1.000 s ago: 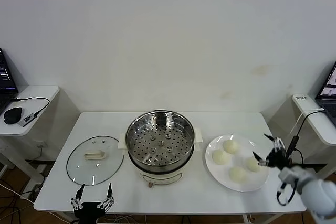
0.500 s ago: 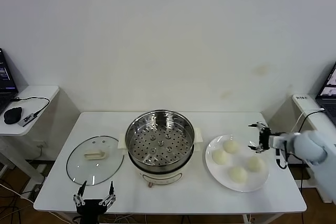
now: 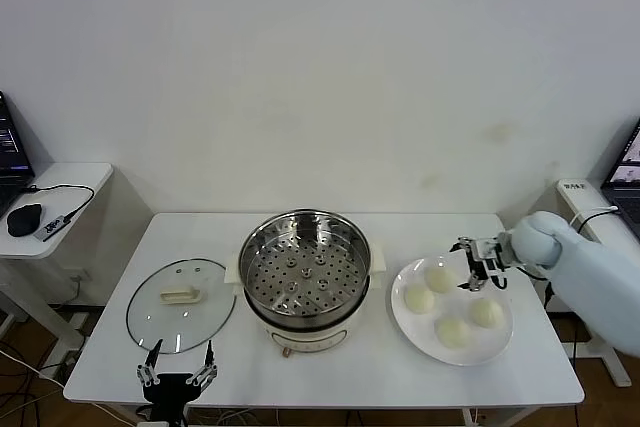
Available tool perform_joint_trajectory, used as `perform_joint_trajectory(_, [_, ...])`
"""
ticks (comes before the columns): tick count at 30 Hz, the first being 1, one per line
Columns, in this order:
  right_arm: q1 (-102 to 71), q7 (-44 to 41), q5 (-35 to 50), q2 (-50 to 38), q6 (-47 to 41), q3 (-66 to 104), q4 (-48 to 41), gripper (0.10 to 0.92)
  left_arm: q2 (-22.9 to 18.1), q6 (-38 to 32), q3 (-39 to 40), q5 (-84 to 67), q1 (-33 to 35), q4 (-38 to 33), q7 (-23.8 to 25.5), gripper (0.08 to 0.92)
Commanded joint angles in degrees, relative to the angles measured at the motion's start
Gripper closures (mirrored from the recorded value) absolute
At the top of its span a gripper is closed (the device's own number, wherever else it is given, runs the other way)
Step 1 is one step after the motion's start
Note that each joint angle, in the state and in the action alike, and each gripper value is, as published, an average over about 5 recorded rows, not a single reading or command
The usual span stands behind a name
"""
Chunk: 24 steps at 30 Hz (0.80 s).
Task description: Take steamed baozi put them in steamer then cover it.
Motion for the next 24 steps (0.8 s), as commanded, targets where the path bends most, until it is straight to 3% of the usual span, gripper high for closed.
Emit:
perform_joint_trajectory(1, [6.6,-1.5,0.8,4.3,-0.5,-8.1,-5.8,0.203,0.0,0.1,0.0,0.1,-0.1,0.1,0.0,0.177])
perform_joint_trajectory(10, [4.9,-1.3,-0.3,6.4,-1.2,-8.3,-7.8,0.259,0.3,0.2,-0.4,0.1,0.1,-0.4,0.0,0.177])
perform_joint_trajectory(24, [4.5,-2.0,-0.5,6.9,-1.9,-8.2,-8.3,0.443,0.1,0.2,-0.7,0.2,0.4,-1.0,0.0,0.177])
